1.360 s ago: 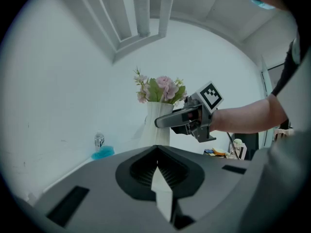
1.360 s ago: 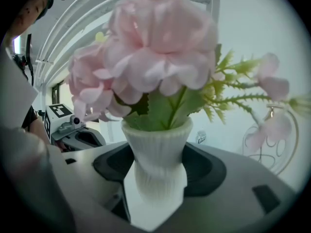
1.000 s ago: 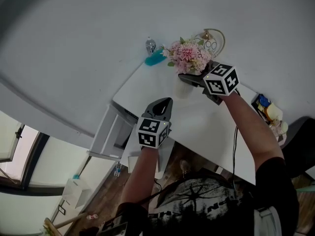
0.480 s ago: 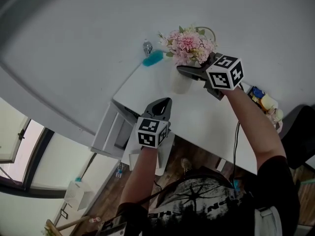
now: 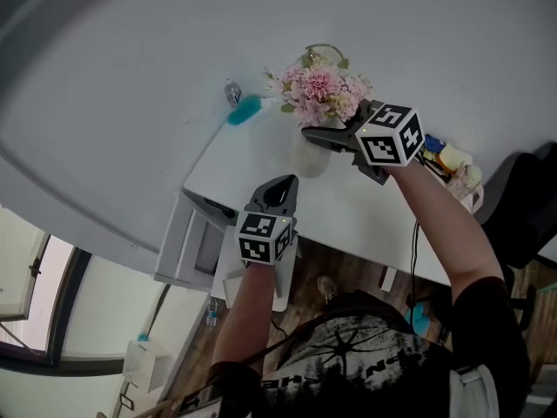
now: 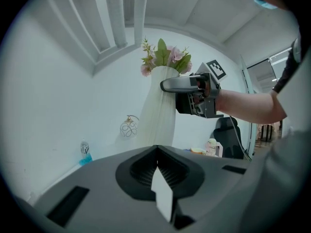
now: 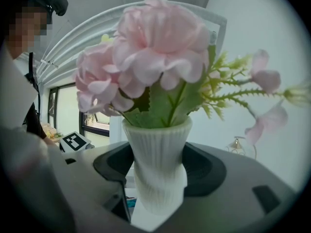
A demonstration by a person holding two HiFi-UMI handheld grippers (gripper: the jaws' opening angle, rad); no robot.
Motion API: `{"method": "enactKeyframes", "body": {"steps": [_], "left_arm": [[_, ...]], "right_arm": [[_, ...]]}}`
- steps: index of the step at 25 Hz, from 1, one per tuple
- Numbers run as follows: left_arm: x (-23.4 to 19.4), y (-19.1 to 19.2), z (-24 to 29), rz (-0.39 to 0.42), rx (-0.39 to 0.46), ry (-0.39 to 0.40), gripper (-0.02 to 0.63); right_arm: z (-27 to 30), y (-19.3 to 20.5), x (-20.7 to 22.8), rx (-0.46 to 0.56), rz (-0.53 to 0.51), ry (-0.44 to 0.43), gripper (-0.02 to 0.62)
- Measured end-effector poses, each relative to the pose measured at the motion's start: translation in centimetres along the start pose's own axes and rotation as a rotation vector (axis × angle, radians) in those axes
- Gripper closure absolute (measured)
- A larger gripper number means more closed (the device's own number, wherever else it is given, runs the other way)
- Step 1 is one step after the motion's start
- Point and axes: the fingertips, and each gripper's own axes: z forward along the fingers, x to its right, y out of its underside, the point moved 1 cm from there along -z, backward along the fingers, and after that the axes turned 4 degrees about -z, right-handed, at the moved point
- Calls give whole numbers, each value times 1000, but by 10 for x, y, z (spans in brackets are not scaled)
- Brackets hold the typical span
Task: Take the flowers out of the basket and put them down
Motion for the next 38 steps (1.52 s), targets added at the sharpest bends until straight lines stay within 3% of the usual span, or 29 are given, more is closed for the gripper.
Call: {"method": "enactKeyframes", "body": {"steps": [7, 19, 38], "left_arm": [[61, 10, 23, 45, -3, 54, 595], [67, 8, 58, -5, -26, 156, 595], [157, 45, 138, -31, -66, 234, 595]], "right_arm": [[-64, 48, -1, -2, 8, 46, 278], [-76, 89, 20, -90, 24, 131, 278], [-181, 208, 54, -176, 94, 236, 277]]}}
